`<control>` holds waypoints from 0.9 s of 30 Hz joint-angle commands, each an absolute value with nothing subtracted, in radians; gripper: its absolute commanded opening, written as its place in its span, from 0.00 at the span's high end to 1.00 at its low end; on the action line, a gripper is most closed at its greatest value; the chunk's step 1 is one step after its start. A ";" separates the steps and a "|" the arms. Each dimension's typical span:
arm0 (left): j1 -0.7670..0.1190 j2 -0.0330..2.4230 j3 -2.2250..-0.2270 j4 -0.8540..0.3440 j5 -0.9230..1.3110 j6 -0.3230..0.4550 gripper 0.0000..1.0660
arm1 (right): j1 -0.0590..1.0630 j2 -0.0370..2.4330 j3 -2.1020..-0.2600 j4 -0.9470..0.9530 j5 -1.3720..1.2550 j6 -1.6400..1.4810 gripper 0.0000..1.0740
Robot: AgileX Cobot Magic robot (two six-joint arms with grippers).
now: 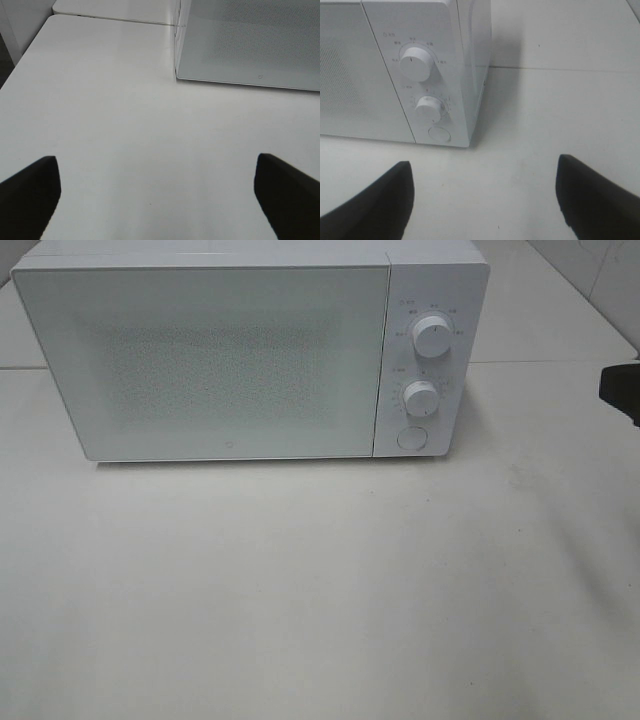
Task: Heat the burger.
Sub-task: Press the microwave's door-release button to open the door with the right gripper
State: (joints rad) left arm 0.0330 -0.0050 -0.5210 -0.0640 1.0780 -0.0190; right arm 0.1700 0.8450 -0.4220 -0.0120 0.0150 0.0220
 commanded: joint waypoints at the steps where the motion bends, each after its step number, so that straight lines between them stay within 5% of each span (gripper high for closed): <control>1: 0.036 -0.021 -0.518 -0.073 1.069 -0.016 0.08 | 0.163 0.881 -0.398 -0.020 -0.130 0.018 0.29; 18: 0.036 -0.021 -0.518 -0.073 1.069 -0.016 0.08 | 0.167 1.245 -0.239 0.027 -0.906 -0.061 0.29; 27: 0.036 -0.021 -0.518 -0.073 1.069 -0.016 0.08 | 0.341 1.446 -0.227 0.277 -1.112 -0.195 0.29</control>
State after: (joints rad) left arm 0.0330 -0.0050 -0.5210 -0.0640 1.0780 -0.0190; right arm 0.3360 1.4450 -0.2280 0.2550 -1.0820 -0.1720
